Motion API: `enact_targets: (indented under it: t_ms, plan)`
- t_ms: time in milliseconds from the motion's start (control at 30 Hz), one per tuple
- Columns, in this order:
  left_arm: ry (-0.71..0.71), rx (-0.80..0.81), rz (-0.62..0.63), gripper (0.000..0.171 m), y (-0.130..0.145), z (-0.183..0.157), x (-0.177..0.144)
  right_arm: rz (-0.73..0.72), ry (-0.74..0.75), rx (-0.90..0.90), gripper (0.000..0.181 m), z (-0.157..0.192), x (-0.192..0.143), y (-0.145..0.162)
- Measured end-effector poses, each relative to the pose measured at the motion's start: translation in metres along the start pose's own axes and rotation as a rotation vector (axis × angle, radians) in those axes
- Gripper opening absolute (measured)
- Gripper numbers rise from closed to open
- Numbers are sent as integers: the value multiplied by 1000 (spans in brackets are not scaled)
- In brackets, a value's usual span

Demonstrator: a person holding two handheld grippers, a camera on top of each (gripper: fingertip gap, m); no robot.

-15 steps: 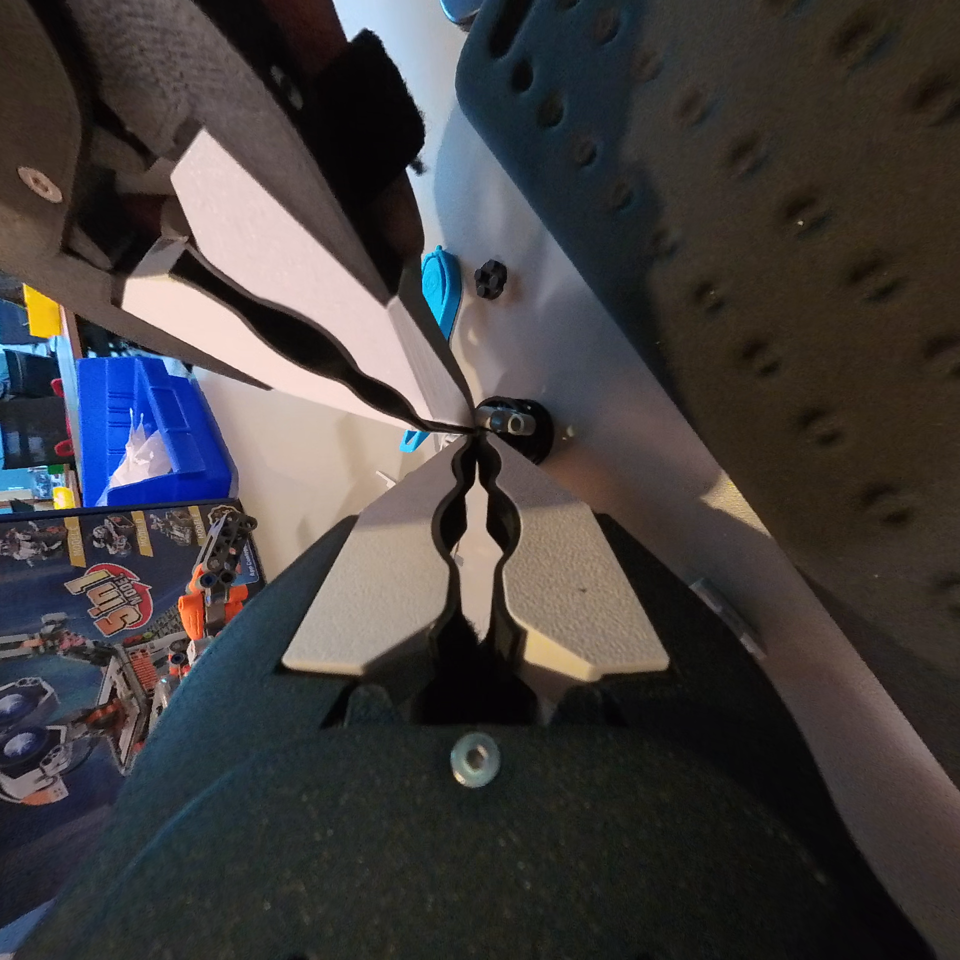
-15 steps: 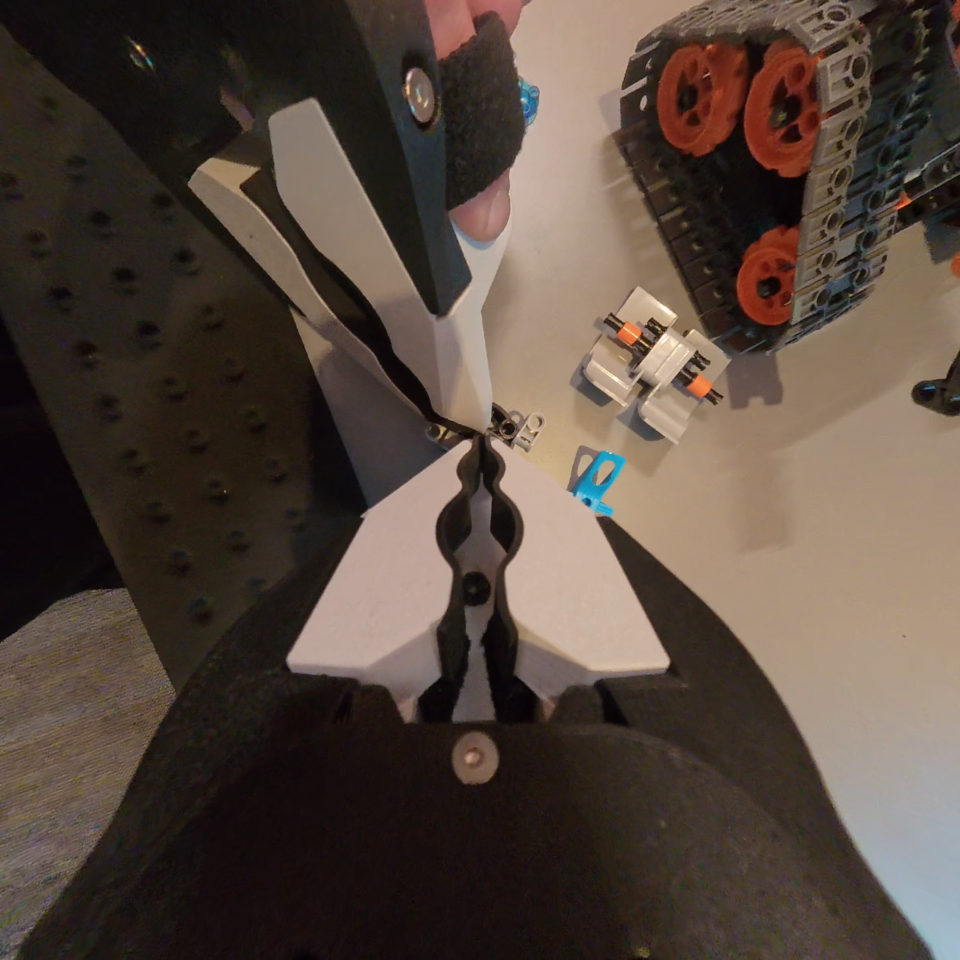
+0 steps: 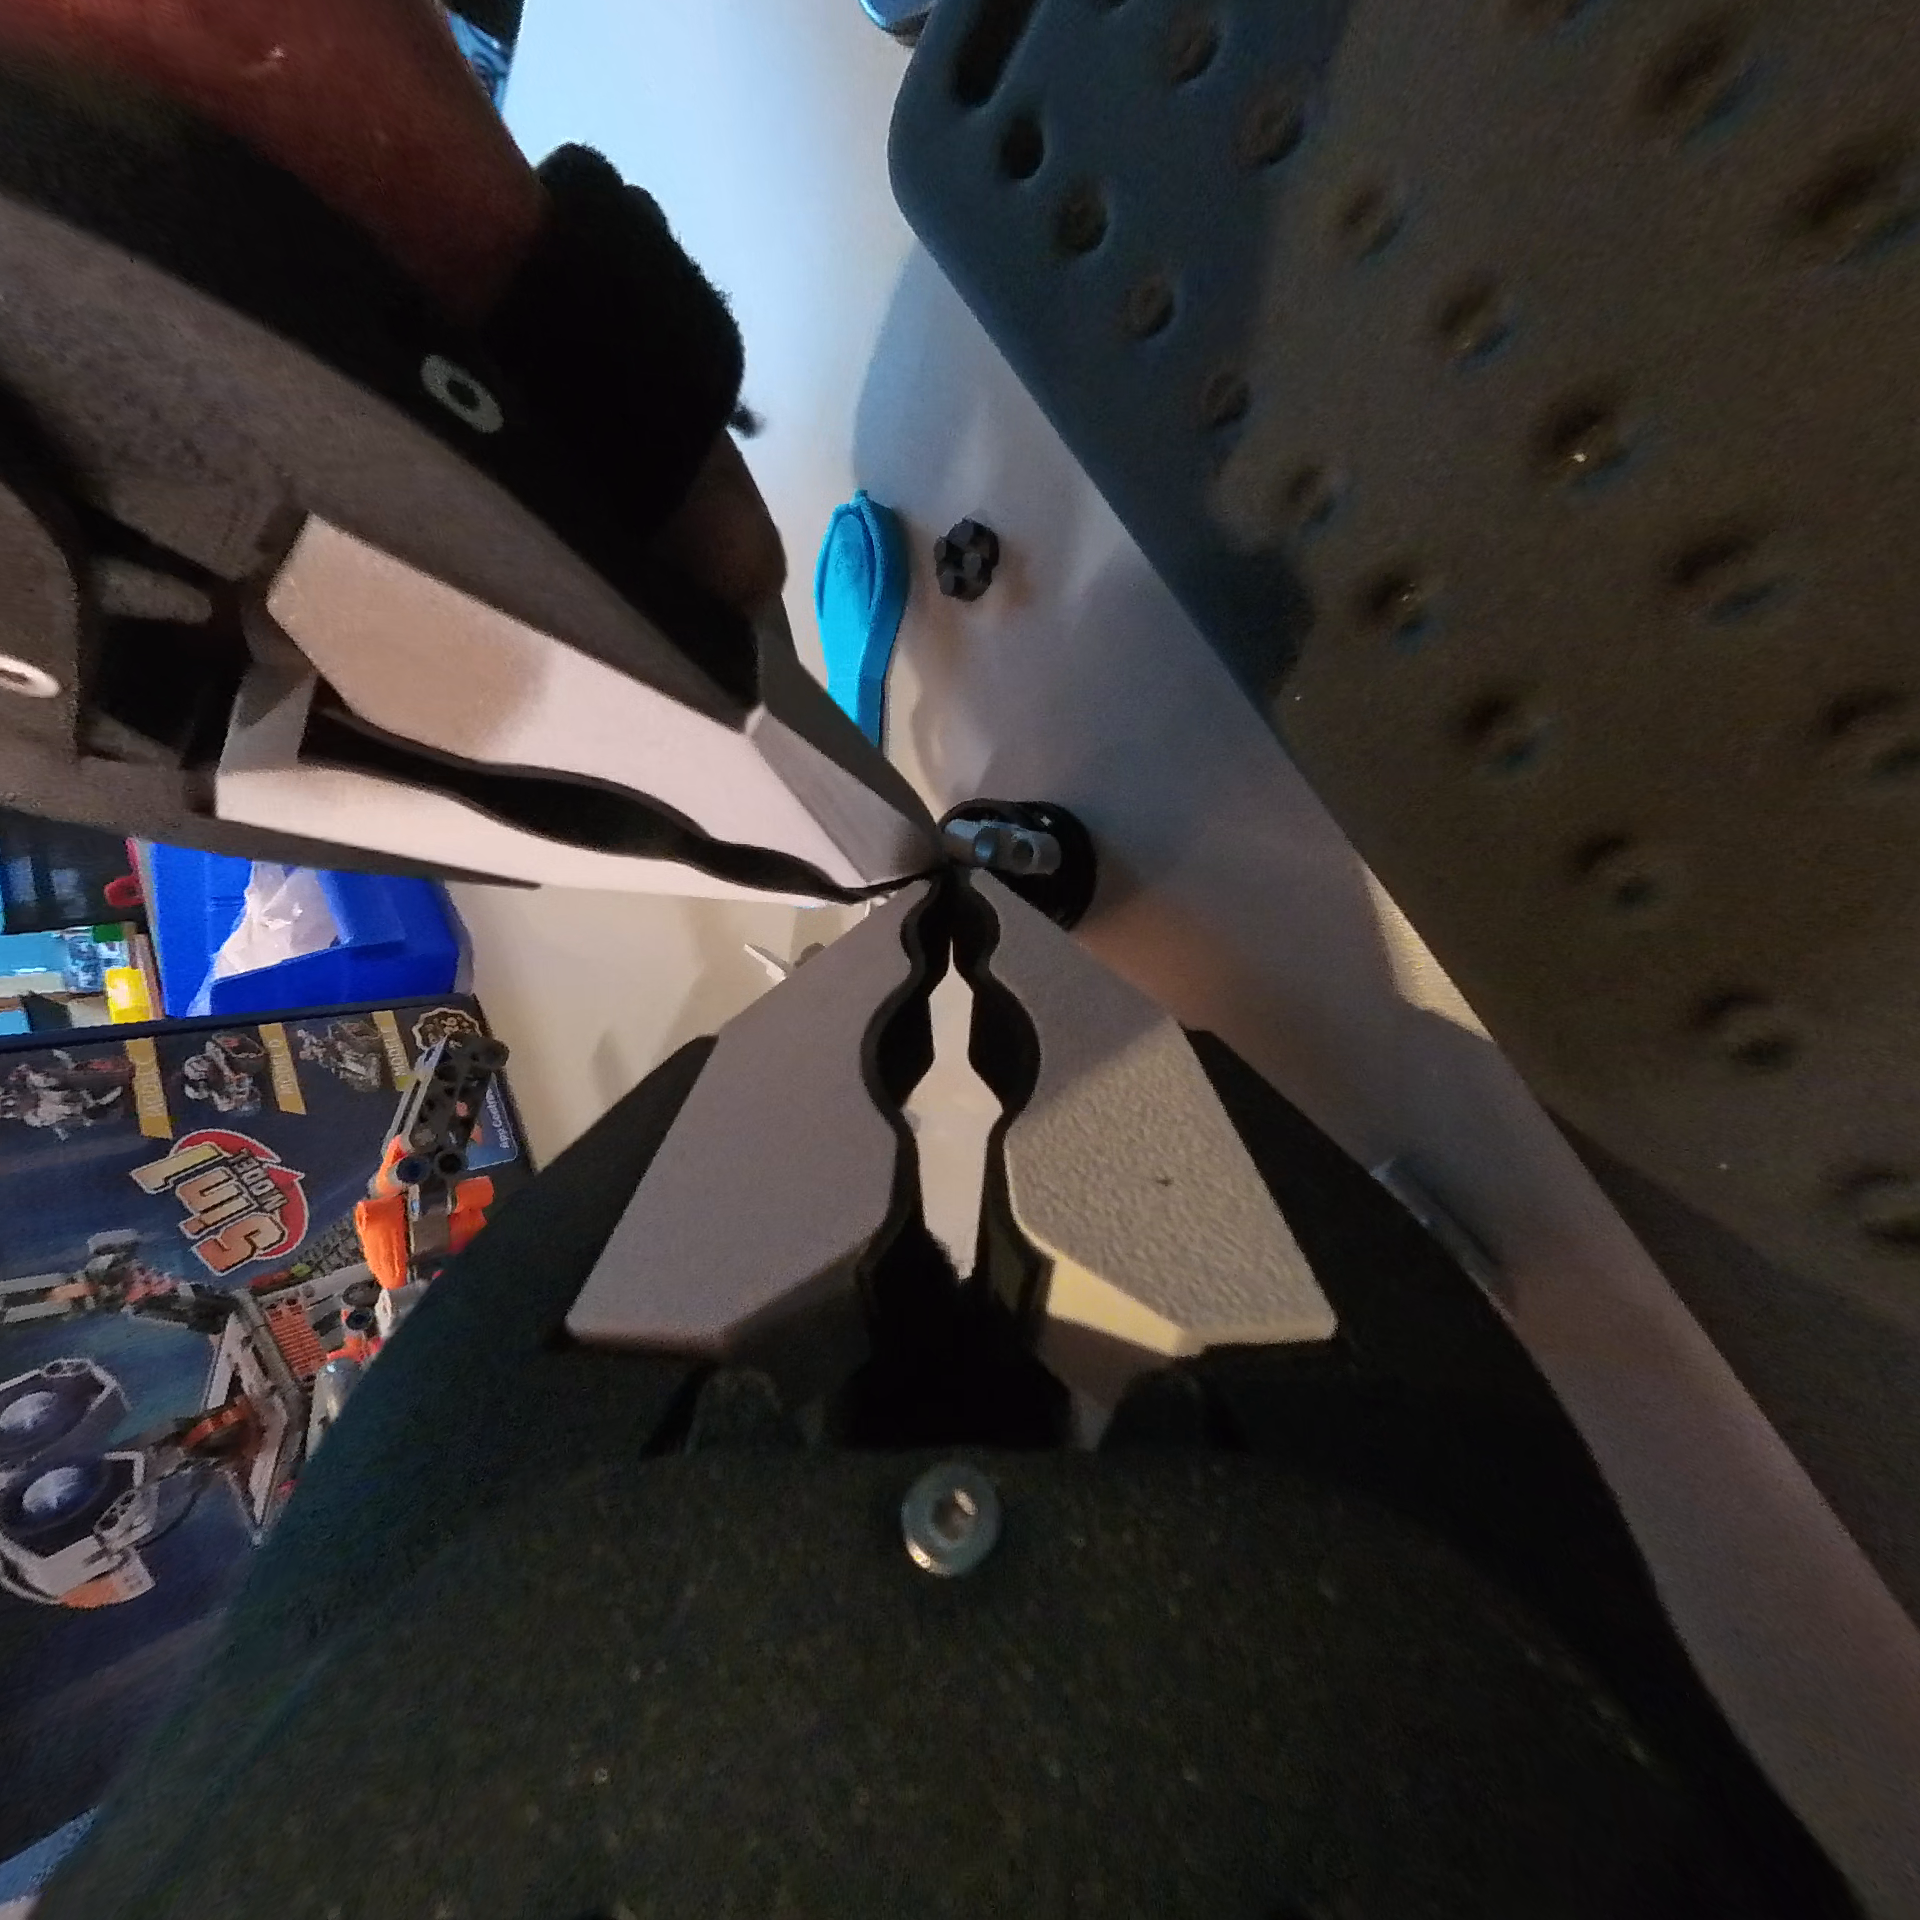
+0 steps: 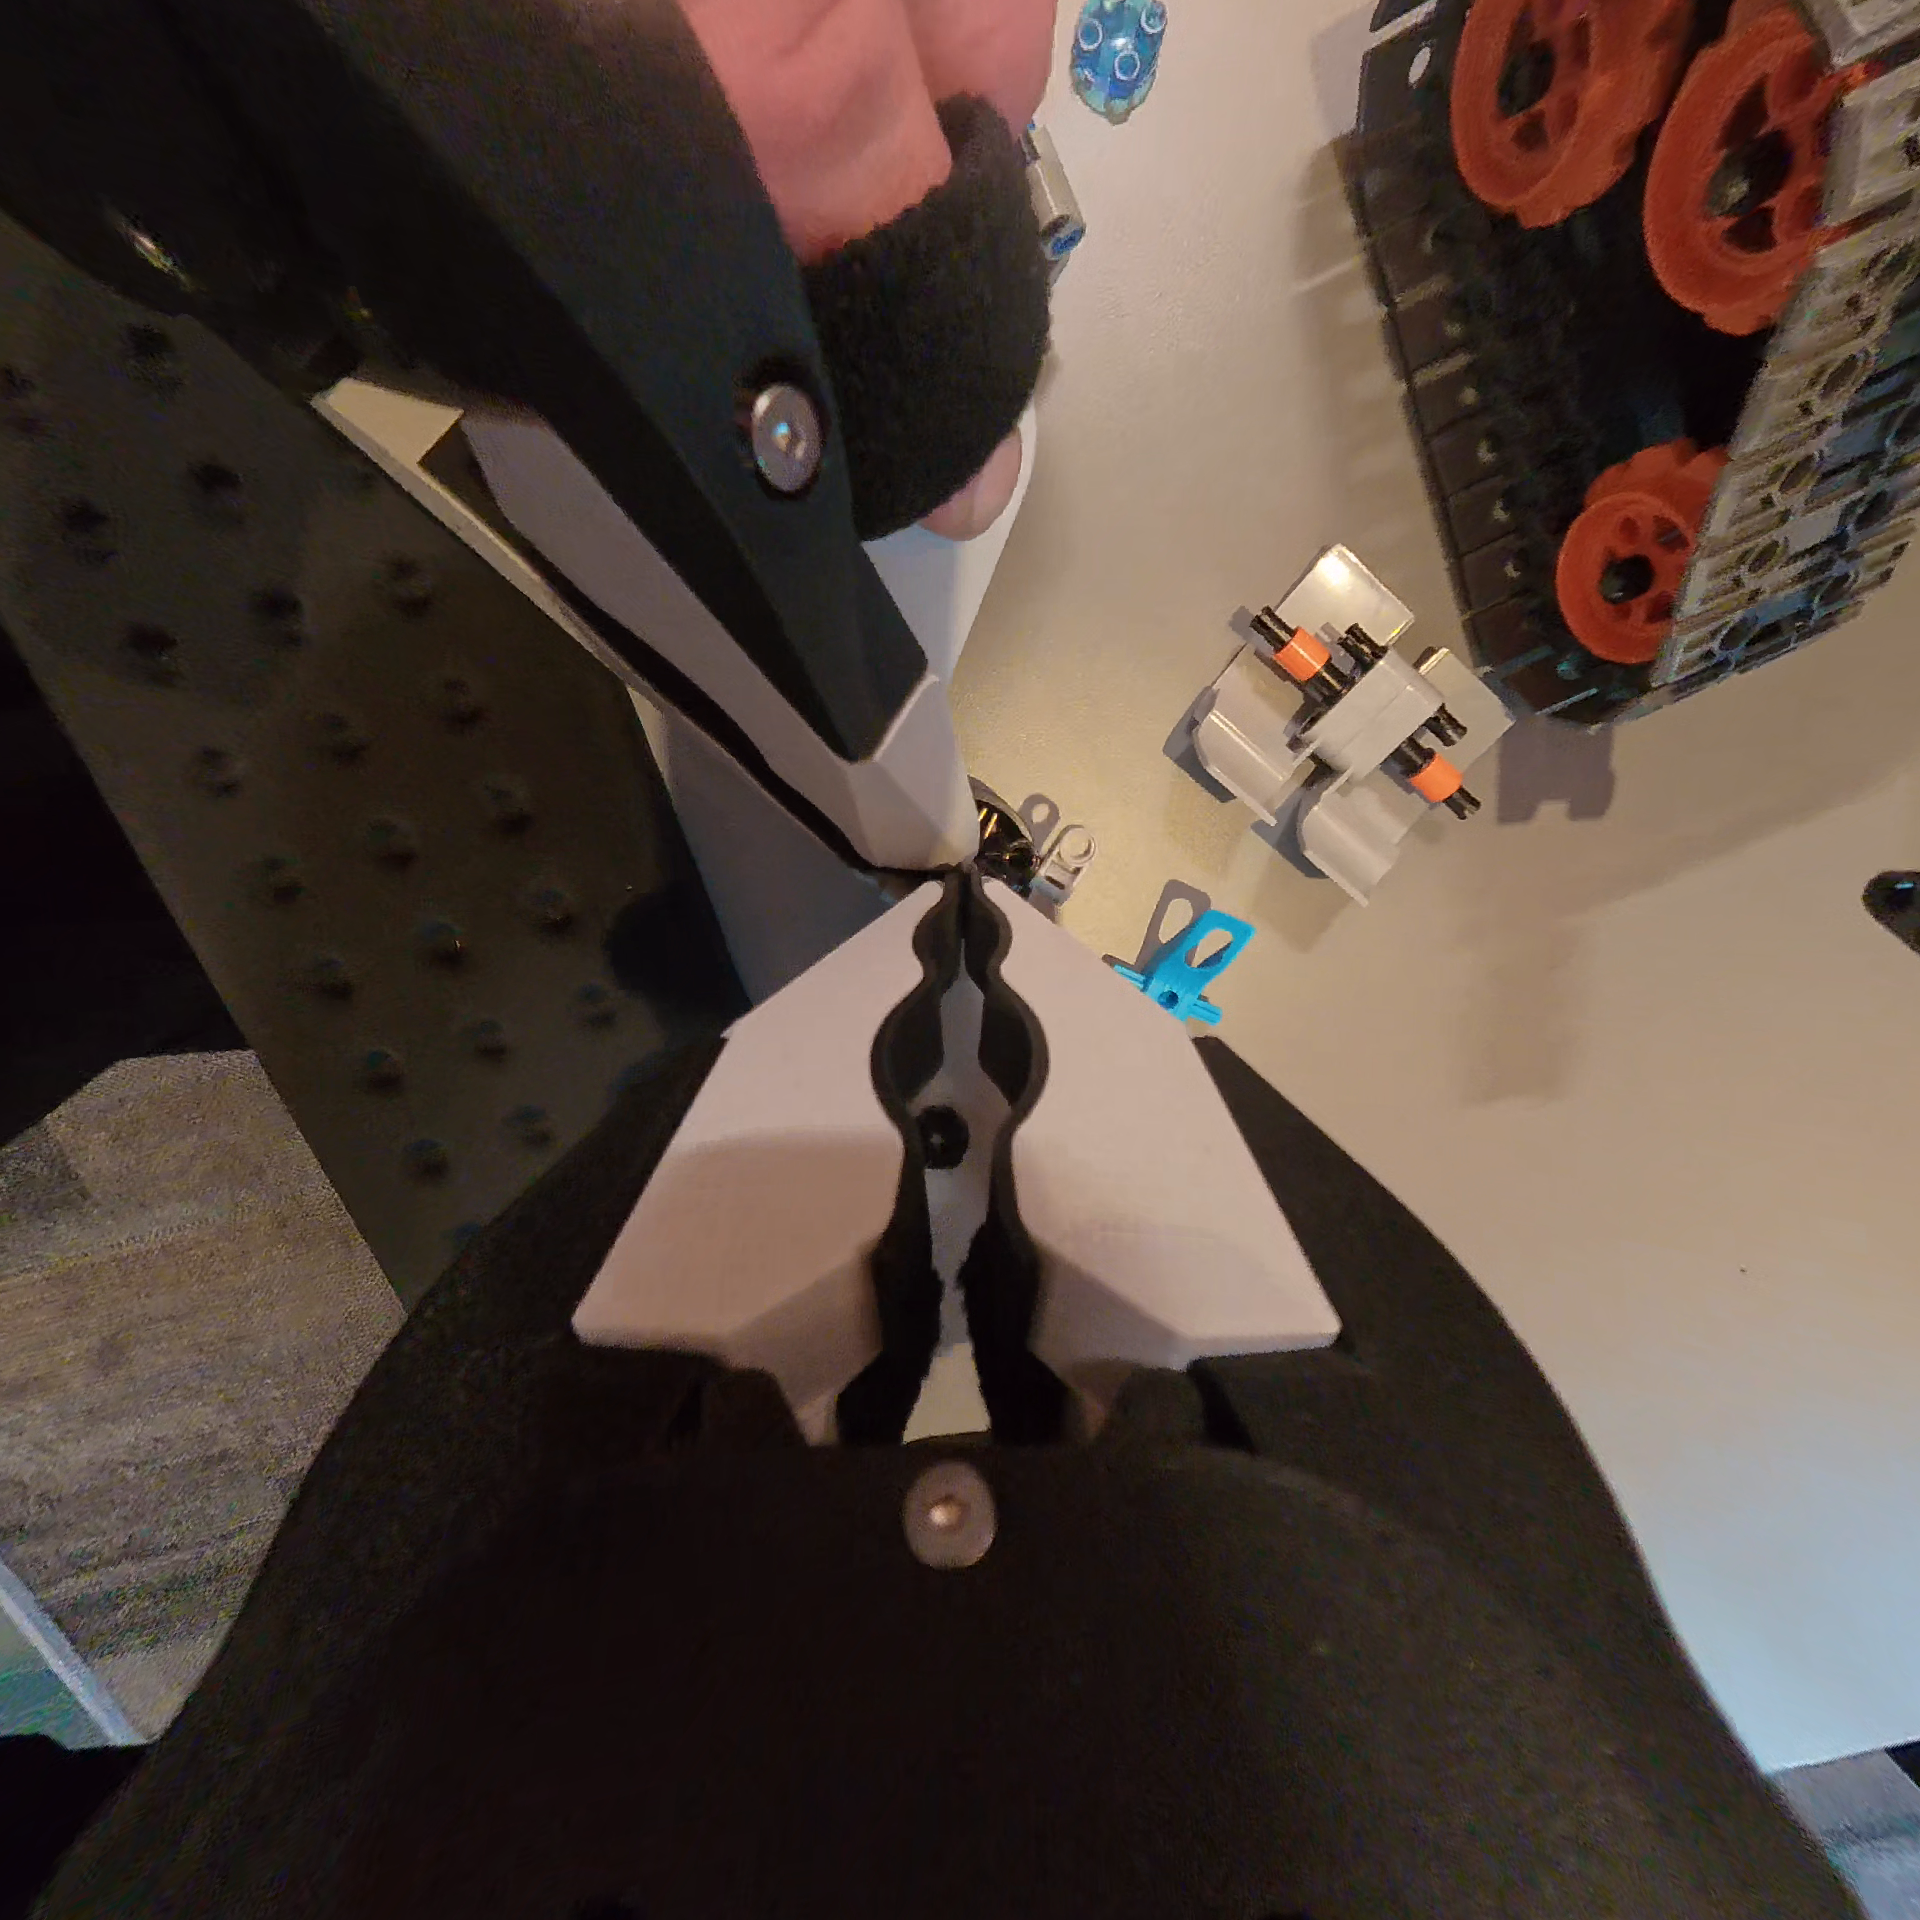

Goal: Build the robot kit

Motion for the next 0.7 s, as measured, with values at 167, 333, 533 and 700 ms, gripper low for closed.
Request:
enact_targets:
  t_ms: [167, 333, 533, 700]
  plan:
    - [6, -8, -3, 0, 0, 0, 0, 35, -8, -15, 0, 0, 0, -1]
    - [-2, -19, -12, 0, 0, 0, 0, 62, -7, -32, 0, 0, 1, -2]
    - [-4, -34, -31, 0, 0, 0, 0, 107, -17, -51, 0, 0, 1, -3]
    - [0, -35, -33, 0, 1, 1, 0, 116, 6, -22, 0, 0, 1, -3]
Point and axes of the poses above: each gripper's, where its closed fingertips meet, x out along the fingers, y out of its underside, z = x × y across the jaws, the point moved 2 cm from there along -x, back along the fingers, and after that the axes turned 11 degrees about y, right-handed, at the moved point
